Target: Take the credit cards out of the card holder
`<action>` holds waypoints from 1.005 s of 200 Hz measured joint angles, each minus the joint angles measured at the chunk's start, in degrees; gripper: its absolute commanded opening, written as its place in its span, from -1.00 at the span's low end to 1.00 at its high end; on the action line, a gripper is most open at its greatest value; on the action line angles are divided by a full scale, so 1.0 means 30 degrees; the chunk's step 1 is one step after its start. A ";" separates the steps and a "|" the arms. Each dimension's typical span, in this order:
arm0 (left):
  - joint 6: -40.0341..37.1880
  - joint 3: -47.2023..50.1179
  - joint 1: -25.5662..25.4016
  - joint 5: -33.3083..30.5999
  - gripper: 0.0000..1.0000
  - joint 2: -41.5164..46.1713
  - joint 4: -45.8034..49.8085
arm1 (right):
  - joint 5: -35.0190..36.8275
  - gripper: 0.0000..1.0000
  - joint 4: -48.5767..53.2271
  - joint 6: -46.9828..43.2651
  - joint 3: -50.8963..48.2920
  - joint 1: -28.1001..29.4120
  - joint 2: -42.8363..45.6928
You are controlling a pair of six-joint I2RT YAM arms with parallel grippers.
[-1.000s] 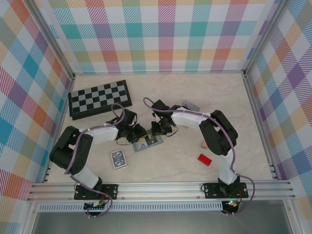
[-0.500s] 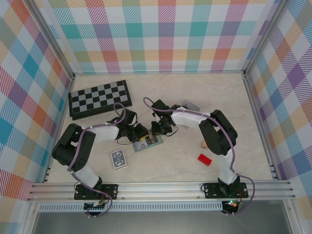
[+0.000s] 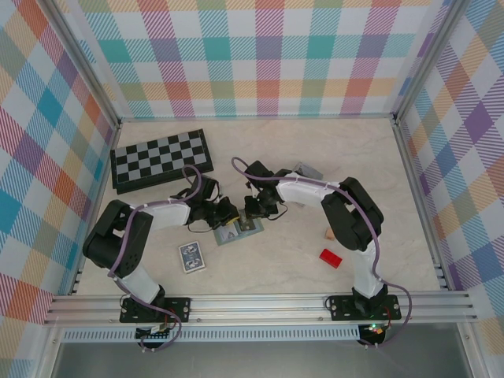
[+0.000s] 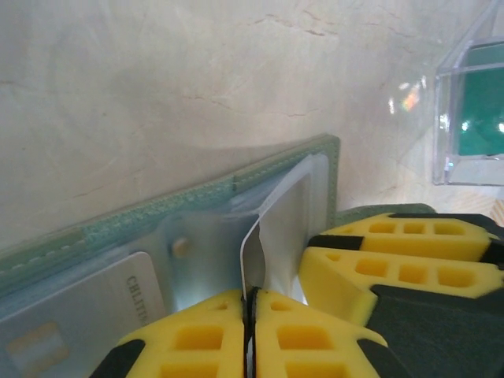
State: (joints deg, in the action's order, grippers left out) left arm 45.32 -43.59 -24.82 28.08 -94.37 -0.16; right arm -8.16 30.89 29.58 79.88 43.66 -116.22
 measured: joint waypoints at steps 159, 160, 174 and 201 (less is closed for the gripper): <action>-0.2084 0.0160 0.0845 -0.1770 -1.00 0.5049 0.5537 | -0.1107 -0.40 -0.1348 0.0073 -0.1566 -0.0539 0.1603; -0.2098 0.0131 0.0845 -0.1792 -1.00 0.5107 0.5581 | -0.1151 -0.40 -0.1392 0.0080 -0.1603 -0.0554 0.1676; -0.2397 -0.0291 0.0860 -0.2127 -1.00 0.5967 0.6382 | -0.1938 -0.31 -0.2171 0.0189 -0.2266 -0.0984 0.2849; -0.2572 -0.1035 0.0882 -0.2426 -1.00 0.7497 0.7104 | -0.3774 -0.12 -0.4291 0.0546 -0.3359 -0.2164 0.5049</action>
State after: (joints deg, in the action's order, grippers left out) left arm 37.60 -46.70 -22.17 20.80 -71.88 21.15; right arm -19.49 18.02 31.22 69.80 37.17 -101.08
